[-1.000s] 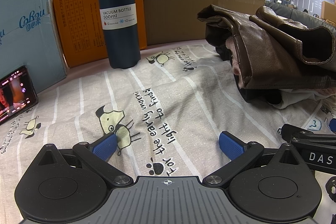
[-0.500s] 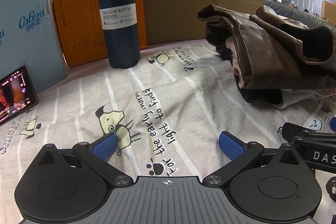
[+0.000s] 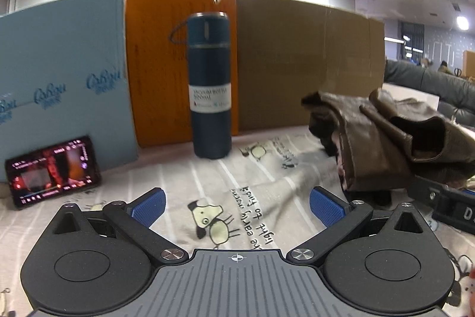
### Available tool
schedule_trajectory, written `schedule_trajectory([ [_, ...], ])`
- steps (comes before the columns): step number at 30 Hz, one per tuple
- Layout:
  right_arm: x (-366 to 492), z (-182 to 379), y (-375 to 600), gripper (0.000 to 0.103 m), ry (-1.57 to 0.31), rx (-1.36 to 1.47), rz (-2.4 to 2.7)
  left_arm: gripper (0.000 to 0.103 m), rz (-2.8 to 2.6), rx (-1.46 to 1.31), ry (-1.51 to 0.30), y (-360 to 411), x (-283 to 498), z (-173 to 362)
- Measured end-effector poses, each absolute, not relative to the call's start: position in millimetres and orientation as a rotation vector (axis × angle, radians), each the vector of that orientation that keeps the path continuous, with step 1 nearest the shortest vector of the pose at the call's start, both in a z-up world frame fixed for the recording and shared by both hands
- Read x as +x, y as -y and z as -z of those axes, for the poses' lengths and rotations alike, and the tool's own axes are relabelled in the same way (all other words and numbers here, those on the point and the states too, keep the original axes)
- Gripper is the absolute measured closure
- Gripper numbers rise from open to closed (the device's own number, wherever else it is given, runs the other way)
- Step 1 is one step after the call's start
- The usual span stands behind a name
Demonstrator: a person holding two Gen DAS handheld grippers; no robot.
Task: Fold clothes
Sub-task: 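Turn both tools toward the cream knit sweater on the other table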
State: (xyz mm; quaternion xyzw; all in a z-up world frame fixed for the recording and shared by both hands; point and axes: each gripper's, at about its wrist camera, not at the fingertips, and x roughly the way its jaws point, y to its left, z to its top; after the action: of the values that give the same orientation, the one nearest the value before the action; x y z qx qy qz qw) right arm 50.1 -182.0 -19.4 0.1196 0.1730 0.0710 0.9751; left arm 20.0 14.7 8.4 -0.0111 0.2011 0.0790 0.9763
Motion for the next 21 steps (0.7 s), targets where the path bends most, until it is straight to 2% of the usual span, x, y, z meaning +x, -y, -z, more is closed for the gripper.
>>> schedule_trajectory([
  [13,-11,-7,155,0.0,-0.125,0.16,-0.307,0.0,-0.205,0.036,-0.27,-31,-51,-40],
  [21,-46,-37,118,0.0,-0.175,0.227,-0.53,0.0,-0.352,0.088,-0.18,-65,-116,-59],
])
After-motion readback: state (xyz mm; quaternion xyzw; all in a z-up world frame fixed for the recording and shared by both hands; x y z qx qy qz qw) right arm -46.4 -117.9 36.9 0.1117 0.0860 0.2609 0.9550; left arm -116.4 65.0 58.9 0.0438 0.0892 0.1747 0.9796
